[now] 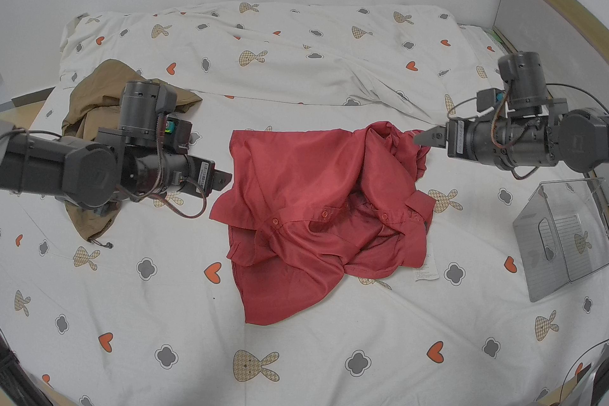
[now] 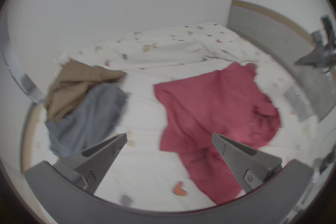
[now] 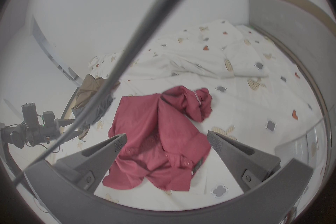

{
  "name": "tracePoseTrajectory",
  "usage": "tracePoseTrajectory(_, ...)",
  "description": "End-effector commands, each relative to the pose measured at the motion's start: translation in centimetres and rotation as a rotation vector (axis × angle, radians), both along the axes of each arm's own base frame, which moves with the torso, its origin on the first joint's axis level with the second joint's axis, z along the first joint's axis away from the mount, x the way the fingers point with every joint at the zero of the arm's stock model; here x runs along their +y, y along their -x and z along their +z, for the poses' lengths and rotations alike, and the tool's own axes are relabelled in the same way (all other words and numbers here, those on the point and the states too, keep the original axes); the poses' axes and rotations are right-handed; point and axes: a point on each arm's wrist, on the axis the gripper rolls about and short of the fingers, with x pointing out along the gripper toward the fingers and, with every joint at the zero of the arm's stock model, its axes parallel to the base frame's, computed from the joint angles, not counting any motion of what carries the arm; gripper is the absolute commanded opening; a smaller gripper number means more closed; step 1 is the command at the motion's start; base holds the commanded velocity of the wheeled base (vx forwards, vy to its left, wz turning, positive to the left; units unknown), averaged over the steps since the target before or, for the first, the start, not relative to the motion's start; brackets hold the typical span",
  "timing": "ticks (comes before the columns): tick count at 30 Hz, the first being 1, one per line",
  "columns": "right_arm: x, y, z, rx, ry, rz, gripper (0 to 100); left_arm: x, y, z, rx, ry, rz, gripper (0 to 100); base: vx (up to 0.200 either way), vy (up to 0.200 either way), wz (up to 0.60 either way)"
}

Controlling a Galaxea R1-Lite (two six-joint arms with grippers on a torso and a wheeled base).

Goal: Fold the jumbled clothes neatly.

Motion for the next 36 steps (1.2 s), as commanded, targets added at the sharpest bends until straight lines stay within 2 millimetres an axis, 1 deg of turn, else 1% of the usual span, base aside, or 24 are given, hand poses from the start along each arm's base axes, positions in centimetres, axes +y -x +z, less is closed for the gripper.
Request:
tracePoseTrajectory(1,-6.3,2.8,-5.9,0.3,-0.162,-0.005,100,4.2,7.1,3.7,0.334,0.506,-0.269,100,0.0,0.0,0.0)
tracePoseTrajectory(2,-7.0,2.5,-8.8,0.377,-0.191,0.002,100,6.3,7.5,3.9,0.425,0.677,-0.385,100,0.0,0.0,0.0)
tracePoseTrajectory(3,-7.1,2.5,-9.3,0.385,-0.192,0.002,100,6.5,7.5,3.8,0.436,0.698,-0.4,100,0.0,0.0,0.0)
tracePoseTrajectory(4,-7.1,2.5,-9.3,0.385,-0.192,0.002,100,6.5,7.5,3.8,0.436,0.698,-0.4,100,0.0,0.0,0.0)
tracePoseTrajectory(5,-7.3,2.2,-11.7,0.391,-0.199,0.0,100,8.0,7.4,3.4,0.463,0.78,-0.439,100,0.0,0.0,0.0)
tracePoseTrajectory(6,-7.2,2.2,-11.9,0.386,-0.199,0.002,100,8.2,7.3,3.3,0.466,0.784,-0.434,100,0.0,0.0,0.0)
tracePoseTrajectory(7,-7.0,2.2,-13.2,0.359,-0.198,0.016,100,8.5,7.3,2.7,0.476,0.788,-0.419,100,0.0,0.0,0.0)
tracePoseTrajectory(9,-6.8,2.0,-14.4,0.347,-0.201,0.023,100,8.5,7.4,2.6,0.476,0.788,-0.418,100,0.0,0.0,0.0)
tracePoseTrajectory(11,-6.6,1.3,-16.7,0.357,-0.215,0.045,100,8.5,8.1,2.3,0.486,0.79,-0.418,100,0.0,0.0,0.0)
tracePoseTrajectory(13,-6.4,0.9,-18.0,0.382,-0.249,0.084,100,8.4,8.7,2.2,0.477,0.787,-0.428,100,0.0,0.0,0.0)
tracePoseTrajectory(15,-6.3,0.9,-19.0,0.42,-0.275,0.123,100,8.2,9.1,1.9,0.457,0.781,-0.445,100,0.0,0.0,0.0)
tracePoseTrajectory(17,-6.3,1.0,-19.2,0.431,-0.285,0.138,100,8.2,9.5,1.7,0.433,0.776,-0.455,100,0.0,0.0,0.0)
tracePoseTrajectory(20,-6.2,0.6,-19.9,0.445,-0.292,0.151,100,8.1,10.1,0.9,0.343,0.756,-0.501,100,0.0,0.0,0.0)
tracePoseTrajectory(22,-6.1,0.4,-20.2,0.454,-0.293,0.149,100,8.1,10.2,0.9,0.322,0.753,-0.51,100,0.0,0.0,0.0)
tracePoseTrajectory(23,-5.7,0.0,-20.6,0.455,-0.292,0.156,100,8.0,10.5,1.1,0.295,0.751,-0.52,100,0.0,0.0,0.0)
tracePoseTrajectory(25,-5.7,-0.3,-20.7,0.451,-0.294,0.156,100,8.1,10.7,1.4,0.295,0.761,-0.514,100,0.0,0.0,0.0)
tracePoseTrajectory(28,-5.5,-0.7,-20.3,0.426,-0.325,0.152,100,7.8,11.0,1.8,0.308,0.794,-0.506,100,0.0,0.0,0.0)
tracePoseTrajectory(31,-5.3,-1.0,-19.9,0.419,-0.359,0.161,100,7.8,11.0,1.8,0.31,0.794,-0.506,100,0.0,0.0,0.0)
tracePoseTrajectory(32,-5.2,-1.4,-19.5,0.413,-0.39,0.175,100,7.8,11.0,1.8,0.309,0.793,-0.508,100,0.0,0.0,0.0)
tracePoseTrajectory(36,-4.7,-2.0,-19.1,0.398,-0.409,0.205,100,7.6,11.2,1.9,0.31,0.791,-0.516,100,0.0,0.0,0.0)
